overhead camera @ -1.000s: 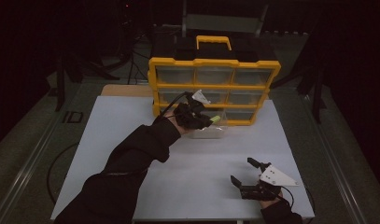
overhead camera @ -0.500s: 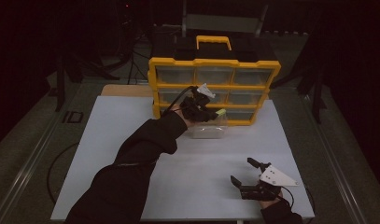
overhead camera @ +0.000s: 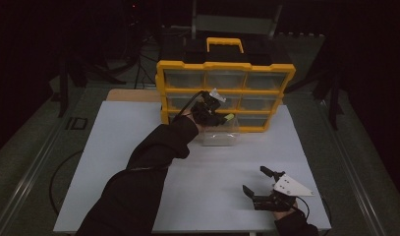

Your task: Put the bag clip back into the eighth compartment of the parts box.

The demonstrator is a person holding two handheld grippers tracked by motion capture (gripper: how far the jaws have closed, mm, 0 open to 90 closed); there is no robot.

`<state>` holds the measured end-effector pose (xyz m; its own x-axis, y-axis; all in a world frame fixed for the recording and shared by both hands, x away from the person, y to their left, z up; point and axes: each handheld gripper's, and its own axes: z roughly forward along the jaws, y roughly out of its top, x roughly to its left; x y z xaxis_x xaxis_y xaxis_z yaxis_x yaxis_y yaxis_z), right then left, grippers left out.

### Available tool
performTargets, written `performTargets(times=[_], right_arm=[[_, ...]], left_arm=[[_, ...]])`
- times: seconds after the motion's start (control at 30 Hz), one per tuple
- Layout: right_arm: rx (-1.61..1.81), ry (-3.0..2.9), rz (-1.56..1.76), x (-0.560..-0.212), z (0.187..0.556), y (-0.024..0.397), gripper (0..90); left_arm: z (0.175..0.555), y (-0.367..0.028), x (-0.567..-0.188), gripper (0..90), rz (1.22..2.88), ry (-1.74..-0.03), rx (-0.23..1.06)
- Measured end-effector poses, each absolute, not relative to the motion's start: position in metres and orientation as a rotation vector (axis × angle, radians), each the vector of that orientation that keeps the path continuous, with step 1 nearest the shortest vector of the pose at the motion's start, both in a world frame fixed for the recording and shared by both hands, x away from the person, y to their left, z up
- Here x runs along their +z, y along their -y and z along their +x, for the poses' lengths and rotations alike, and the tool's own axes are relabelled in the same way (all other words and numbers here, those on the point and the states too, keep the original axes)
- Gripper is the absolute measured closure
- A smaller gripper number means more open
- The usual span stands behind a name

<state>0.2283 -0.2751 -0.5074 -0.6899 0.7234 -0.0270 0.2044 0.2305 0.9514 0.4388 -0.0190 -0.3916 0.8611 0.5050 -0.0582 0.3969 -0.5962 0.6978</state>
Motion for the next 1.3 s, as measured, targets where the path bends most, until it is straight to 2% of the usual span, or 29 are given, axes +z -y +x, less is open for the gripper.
performTargets(times=[0.23,0.37,0.9,0.93,1.07,1.1,1.13,1.17,1.2,1.23,1.3], right_arm=[[1.466,-2.042,0.851,-0.508,0.229,0.275,8.5],[1.465,-2.043,0.851,-0.508,0.229,0.275,8.5],[1.47,-2.043,0.848,-0.508,0.229,0.276,8.5],[1.471,-2.042,0.851,-0.508,0.229,0.276,8.5],[1.471,-2.044,0.848,-0.508,0.229,0.276,8.4],[1.471,-2.044,0.848,-0.508,0.229,0.276,8.4],[1.469,-2.045,0.849,-0.508,0.229,0.276,8.4],[1.469,-2.045,0.849,-0.508,0.229,0.276,8.4],[1.471,-2.044,0.849,-0.508,0.229,0.276,8.4],[1.469,-2.043,0.849,-0.508,0.229,0.276,8.5],[1.467,-2.044,0.85,-0.508,0.229,0.276,8.5]], left_arm=[[0.446,0.018,-0.401,79.0,2.308,-0.659,0.161],[0.448,0.019,-0.404,79.0,2.323,-0.69,0.19],[0.452,0.023,-0.417,78.0,2.403,-0.711,0.114],[0.451,0.023,-0.415,70.5,2.403,-0.713,0.144],[0.451,0.023,-0.409,56.9,2.377,-0.731,0.168],[0.45,0.022,-0.408,56.9,2.379,-0.731,0.17],[0.449,0.022,-0.406,54.7,2.374,-0.726,0.159],[0.449,0.022,-0.406,48.7,2.374,-0.726,0.159],[0.448,0.021,-0.404,48.7,2.381,-0.722,0.153],[0.446,0.019,-0.403,39.5,2.372,-0.723,0.162],[0.444,0.017,-0.4,35.3,2.365,-0.716,0.157]])
